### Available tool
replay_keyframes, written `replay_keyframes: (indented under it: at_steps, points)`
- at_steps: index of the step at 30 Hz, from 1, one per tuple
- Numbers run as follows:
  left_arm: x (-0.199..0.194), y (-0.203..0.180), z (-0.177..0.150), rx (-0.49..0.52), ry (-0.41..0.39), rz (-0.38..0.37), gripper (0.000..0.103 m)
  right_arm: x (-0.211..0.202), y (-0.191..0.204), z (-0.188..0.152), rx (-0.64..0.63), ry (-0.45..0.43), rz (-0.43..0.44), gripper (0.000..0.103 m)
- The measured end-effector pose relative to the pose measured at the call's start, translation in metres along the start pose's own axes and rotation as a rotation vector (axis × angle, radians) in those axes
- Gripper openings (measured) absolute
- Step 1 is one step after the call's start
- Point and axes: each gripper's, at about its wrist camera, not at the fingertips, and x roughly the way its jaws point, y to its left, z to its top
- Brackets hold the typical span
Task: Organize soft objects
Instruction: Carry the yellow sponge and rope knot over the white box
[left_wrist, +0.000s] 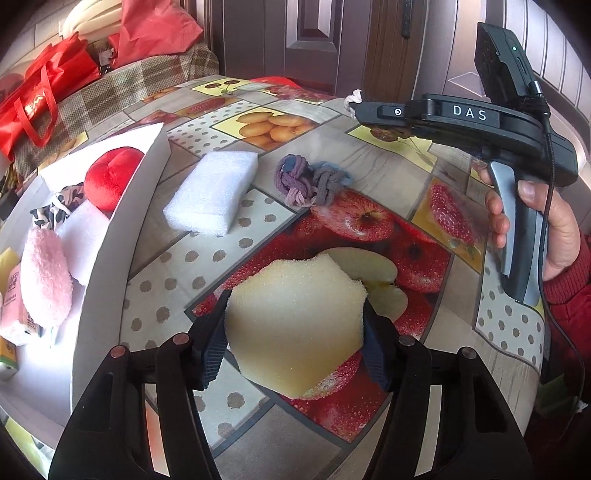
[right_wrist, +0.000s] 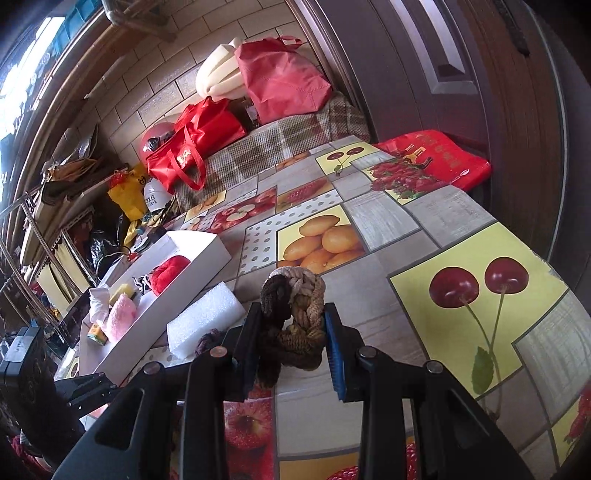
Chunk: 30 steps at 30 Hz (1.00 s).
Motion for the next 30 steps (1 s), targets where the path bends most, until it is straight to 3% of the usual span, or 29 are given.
replay_keyframes:
  at_steps: [3,9,13,19,30]
  points:
    - [-0.014,-0.004,-0.001,0.015,-0.073,0.044,0.061,-0.016,0.008,-0.001,-0.010,-0.082,-0.025,0.031]
    - [-0.065,0.010,-0.015,-0.042,-0.346,0.020,0.061,-0.037,0.031,-0.007,-0.055,-0.216,-0.050,0.031]
    - [-0.084,0.012,-0.019,-0.015,-0.475,0.149,0.061,-0.040,0.051,-0.012,-0.119,-0.241,-0.053,0.032]
    - [-0.098,0.046,-0.028,-0.111,-0.539,0.225,0.061,-0.036,0.083,-0.021,-0.223,-0.256,-0.044,0.032]
    - [-0.112,0.088,-0.047,-0.198,-0.566,0.323,0.061,-0.020,0.124,-0.032,-0.315,-0.229,0.011,0.032]
